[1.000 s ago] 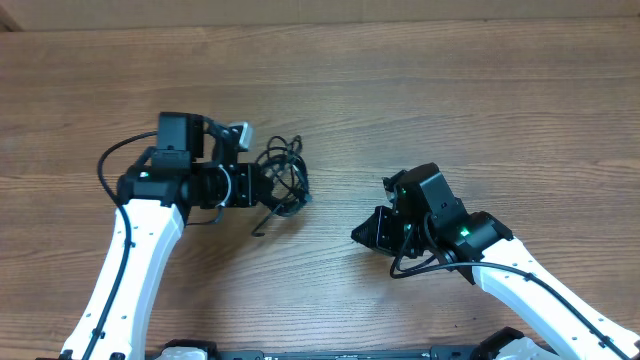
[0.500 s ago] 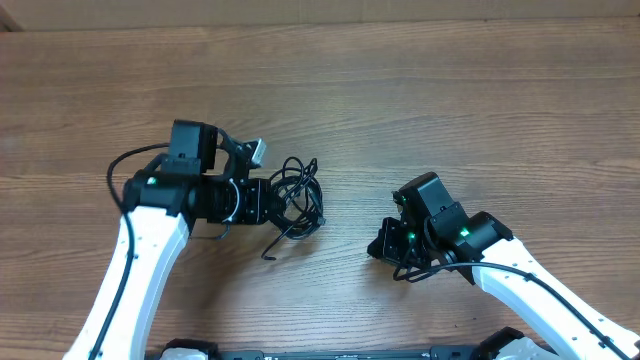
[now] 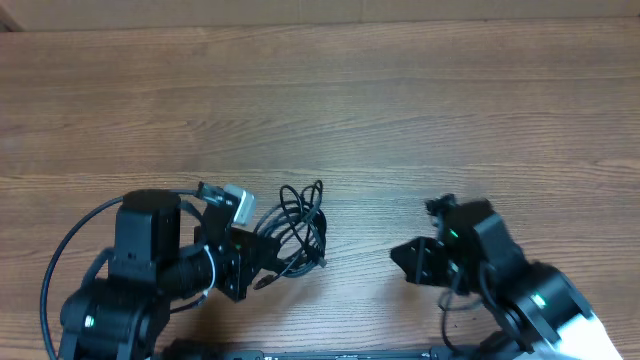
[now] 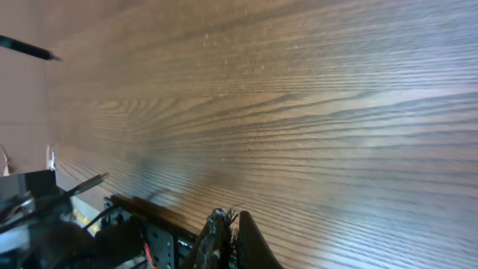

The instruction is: Untangle cables

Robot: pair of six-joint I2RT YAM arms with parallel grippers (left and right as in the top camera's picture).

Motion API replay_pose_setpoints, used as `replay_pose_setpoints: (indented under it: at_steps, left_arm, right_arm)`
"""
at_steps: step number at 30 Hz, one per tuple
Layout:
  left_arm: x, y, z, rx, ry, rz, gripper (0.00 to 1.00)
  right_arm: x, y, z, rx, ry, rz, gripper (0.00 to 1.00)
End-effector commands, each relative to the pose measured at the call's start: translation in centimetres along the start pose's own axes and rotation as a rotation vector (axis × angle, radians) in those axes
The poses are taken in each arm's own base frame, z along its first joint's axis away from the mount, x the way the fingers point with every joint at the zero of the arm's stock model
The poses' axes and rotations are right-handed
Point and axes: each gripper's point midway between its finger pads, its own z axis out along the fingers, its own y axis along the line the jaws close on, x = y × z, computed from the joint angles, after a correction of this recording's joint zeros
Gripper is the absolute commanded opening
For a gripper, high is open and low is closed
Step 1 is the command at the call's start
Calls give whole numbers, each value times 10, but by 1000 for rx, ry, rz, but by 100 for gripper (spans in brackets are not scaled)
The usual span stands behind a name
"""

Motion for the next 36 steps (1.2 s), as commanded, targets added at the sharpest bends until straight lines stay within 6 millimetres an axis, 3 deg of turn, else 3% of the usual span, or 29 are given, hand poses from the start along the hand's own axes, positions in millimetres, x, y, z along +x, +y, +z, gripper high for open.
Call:
replay_pose_setpoints:
  at_steps: [1, 8, 12, 15, 17, 24, 26, 27, 30, 33, 36]
  left_arm:
    - [2, -17, -1, 63, -1, 128, 4]
    - [16, -74, 2, 416, -11, 458, 4]
    - [25, -73, 13, 460, 5, 467, 5]
    - [35, -65, 23, 463, 31, 443, 4]
    - [40, -66, 27, 508, 38, 412, 4]
    - [24, -81, 23, 606, -39, 454, 4]
    - [16, -82, 24, 598, -63, 455, 4]
    - [7, -80, 25, 573, -83, 440, 5]
    - [-15, -48, 43, 349, -99, 232, 4]
    - [-26, -10, 51, 128, -128, 27, 4]
    - [-30, 6, 52, 44, -150, -46, 4]
  right_arm:
    - [-6, -6, -30, 17, -146, -43, 4]
    - [3, -7, -57, -32, -231, -79, 4]
    - [5, 5, -58, -90, -215, -96, 4]
    - [7, 23, -60, -173, -205, -219, 4]
    - [2, 33, -63, -201, -239, -351, 21]
    - [-21, 43, -69, -190, -352, -436, 45]
    - [-24, 44, -68, -190, -362, -437, 46]
    - [-25, 45, -67, -190, -359, -432, 46]
    - [-26, 44, -64, -183, -350, -429, 47]
    - [-26, 44, -64, -183, -345, -414, 50]
    - [-25, 43, -63, -188, -341, -380, 52]
